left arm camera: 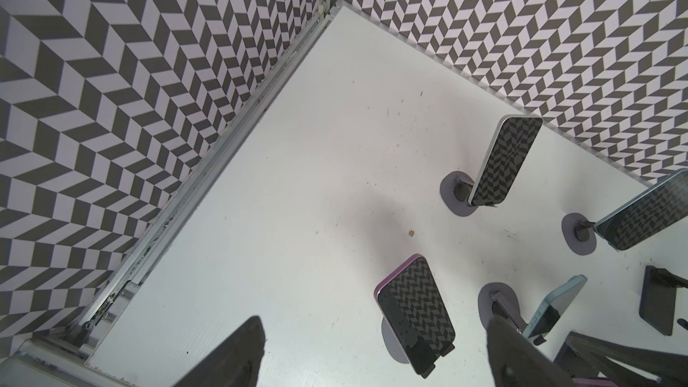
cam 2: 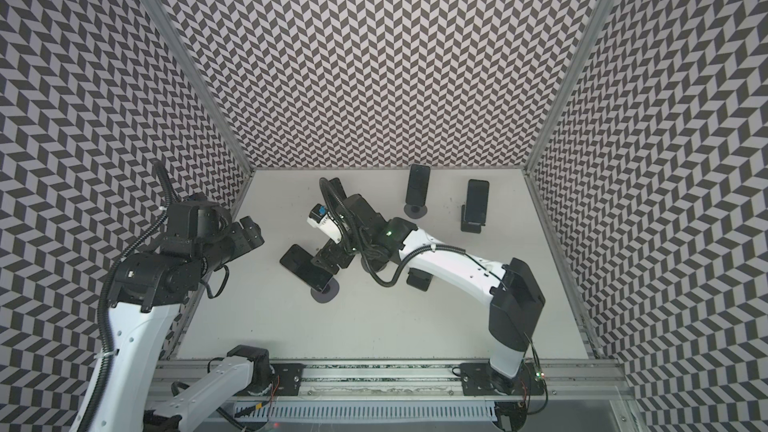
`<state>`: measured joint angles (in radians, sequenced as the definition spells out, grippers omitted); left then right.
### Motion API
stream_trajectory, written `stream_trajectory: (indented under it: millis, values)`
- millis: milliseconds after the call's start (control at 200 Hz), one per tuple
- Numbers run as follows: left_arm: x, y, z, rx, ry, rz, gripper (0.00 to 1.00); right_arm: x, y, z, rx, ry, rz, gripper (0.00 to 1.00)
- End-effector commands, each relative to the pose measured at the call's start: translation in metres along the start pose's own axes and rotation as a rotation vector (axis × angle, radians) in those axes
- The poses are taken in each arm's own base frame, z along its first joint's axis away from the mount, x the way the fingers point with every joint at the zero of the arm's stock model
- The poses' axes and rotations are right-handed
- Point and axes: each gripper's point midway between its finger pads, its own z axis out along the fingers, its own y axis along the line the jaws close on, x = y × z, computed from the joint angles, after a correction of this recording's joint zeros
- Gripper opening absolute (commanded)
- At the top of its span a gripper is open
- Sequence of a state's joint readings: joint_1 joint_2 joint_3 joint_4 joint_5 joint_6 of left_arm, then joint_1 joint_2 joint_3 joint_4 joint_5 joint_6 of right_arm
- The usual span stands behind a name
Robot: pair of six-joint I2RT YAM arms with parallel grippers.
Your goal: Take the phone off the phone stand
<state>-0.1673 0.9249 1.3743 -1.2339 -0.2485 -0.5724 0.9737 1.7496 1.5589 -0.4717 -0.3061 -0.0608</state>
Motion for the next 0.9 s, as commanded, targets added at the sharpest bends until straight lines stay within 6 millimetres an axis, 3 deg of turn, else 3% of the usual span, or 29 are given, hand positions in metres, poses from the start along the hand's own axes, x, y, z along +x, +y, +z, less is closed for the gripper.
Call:
stream_trajectory:
  millis: [0, 416, 641, 896]
  values:
    - [0.014, 0.001, 0.004, 0.022, 0.031, -0.03, 0.93, -0.004, 0.006, 0.014, -0.013, -0.005, -0.045, 0.88]
    - [0.045, 0.001, 0.011, 0.064, 0.118, -0.063, 0.93, -0.015, -0.004, 0.041, 0.016, -0.039, -0.027, 0.92]
    - [0.032, -0.006, 0.004, 0.131, 0.029, -0.066, 0.93, -0.026, -0.006, 0.047, 0.029, -0.016, -0.014, 0.94]
    - [0.011, -0.012, -0.006, 0.191, -0.104, -0.026, 0.93, -0.021, -0.011, 0.053, 0.055, 0.011, -0.016, 0.96]
